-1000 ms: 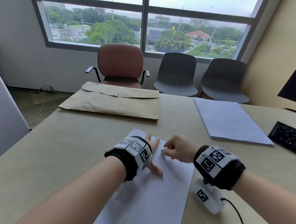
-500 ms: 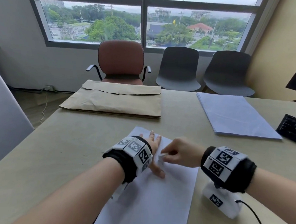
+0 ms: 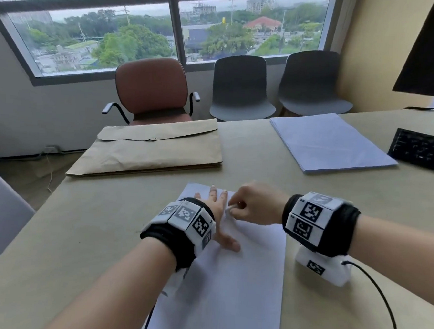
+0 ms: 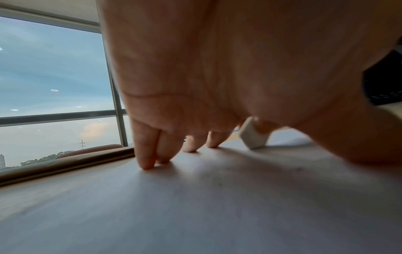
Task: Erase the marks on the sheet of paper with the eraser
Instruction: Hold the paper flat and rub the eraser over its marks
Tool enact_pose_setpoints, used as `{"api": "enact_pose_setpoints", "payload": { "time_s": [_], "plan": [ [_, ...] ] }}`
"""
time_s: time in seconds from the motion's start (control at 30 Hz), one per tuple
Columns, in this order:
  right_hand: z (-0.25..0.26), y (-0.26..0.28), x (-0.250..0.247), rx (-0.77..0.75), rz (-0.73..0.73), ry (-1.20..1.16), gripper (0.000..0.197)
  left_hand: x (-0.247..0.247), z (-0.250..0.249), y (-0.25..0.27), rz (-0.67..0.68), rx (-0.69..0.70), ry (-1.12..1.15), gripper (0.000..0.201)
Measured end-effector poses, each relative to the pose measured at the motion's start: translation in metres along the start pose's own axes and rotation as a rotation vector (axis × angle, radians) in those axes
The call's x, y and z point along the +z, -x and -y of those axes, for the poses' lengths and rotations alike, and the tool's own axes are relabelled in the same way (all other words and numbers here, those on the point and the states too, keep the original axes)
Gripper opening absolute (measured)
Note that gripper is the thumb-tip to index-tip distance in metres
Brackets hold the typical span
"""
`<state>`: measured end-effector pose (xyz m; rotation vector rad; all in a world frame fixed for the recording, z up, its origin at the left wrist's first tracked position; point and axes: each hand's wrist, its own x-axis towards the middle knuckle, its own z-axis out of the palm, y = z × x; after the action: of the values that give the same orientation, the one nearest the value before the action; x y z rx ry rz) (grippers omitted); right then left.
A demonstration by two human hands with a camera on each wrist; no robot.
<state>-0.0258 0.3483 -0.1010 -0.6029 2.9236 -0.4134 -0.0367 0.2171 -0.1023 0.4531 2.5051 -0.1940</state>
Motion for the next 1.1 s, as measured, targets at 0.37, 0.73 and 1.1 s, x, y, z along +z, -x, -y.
{"api": "enact_pose_setpoints", "payload": {
  "time_s": [0.37,0.73,1.1],
  "plan": [
    [-0.001,-0.001,0.004,0.032,0.057,-0.141,0.018,0.003,0.001,-0.003,-0.008,0.001,-0.039,0.124],
    [0.0,0.005,0.006,0.006,0.108,-0.214,0.02,0.002,0.001,0.0,0.01,-0.013,-0.079,0.123],
    [-0.003,0.015,0.006,-0.002,0.118,-0.174,0.036,0.003,-0.001,0.005,0.009,-0.01,-0.096,0.121]
  ]
}}
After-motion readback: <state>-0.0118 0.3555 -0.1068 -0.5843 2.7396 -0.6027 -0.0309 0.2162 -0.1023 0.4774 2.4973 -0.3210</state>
